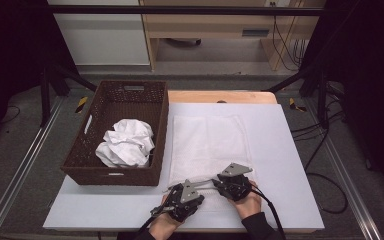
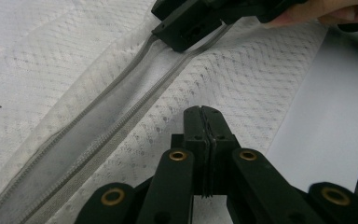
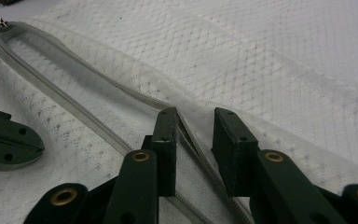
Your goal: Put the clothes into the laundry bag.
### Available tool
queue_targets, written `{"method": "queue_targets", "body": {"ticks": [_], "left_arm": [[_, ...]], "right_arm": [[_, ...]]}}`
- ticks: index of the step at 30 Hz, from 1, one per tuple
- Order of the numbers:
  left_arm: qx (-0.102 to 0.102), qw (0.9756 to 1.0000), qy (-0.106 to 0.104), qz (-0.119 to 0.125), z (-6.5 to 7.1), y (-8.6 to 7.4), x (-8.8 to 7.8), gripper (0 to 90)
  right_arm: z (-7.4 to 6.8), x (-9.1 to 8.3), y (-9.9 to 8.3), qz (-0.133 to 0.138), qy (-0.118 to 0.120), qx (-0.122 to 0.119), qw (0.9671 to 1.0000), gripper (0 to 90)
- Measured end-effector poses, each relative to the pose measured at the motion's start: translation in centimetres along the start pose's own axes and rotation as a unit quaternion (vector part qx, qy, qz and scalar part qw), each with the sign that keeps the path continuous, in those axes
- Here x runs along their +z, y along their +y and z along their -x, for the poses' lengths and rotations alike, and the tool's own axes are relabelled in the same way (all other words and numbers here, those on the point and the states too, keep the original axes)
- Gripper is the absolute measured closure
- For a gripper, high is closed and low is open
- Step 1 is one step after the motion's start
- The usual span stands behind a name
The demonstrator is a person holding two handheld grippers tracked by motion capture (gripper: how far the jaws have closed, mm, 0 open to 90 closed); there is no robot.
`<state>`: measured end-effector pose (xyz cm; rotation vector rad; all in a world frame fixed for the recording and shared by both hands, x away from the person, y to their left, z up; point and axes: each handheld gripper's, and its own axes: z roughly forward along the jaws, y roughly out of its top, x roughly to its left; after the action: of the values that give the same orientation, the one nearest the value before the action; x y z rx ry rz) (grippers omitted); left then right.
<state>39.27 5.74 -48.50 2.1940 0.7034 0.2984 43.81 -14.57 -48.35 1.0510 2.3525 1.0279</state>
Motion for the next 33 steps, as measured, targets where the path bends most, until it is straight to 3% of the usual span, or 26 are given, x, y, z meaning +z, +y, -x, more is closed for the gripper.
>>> {"method": "queue_targets", "body": {"ticks": [6, 12, 18, 21, 27, 33], "left_arm": [[0.0, 1.0, 0.0, -0.001, 0.0, 0.0, 0.0, 87.6], [-0.001, 1.0, 0.001, -0.001, 0.1, 0.0, 0.0, 86.5], [0.003, 1.0, 0.002, -0.004, 0.1, 0.1, 0.0, 86.4], [0.003, 1.0, 0.003, -0.007, 0.1, 0.2, -0.1, 86.4], [0.003, 0.9999, 0.008, 0.011, -0.2, 0.9, -1.2, 88.3], [0.014, 0.9981, 0.039, 0.046, -0.9, 2.5, -2.7, 81.2]], "right_arm": [[-0.3, -0.3, -0.1, -0.008, 0.007, -0.012, 0.9999, 76.3], [-0.3, -0.2, -0.1, -0.005, 0.005, -0.007, 1.0, 86.9], [-0.2, -0.3, 0.0, -0.009, 0.005, 0.003, 0.9999, 88.7], [-0.2, -0.7, 0.2, 0.0, 0.004, 0.002, 1.0, 88.7], [0.0, -2.1, 0.8, 0.041, 0.004, 0.01, 0.9991, 88.7], [-0.1, -2.9, 1.2, 0.058, 0.007, 0.01, 0.9982, 88.7]]}}
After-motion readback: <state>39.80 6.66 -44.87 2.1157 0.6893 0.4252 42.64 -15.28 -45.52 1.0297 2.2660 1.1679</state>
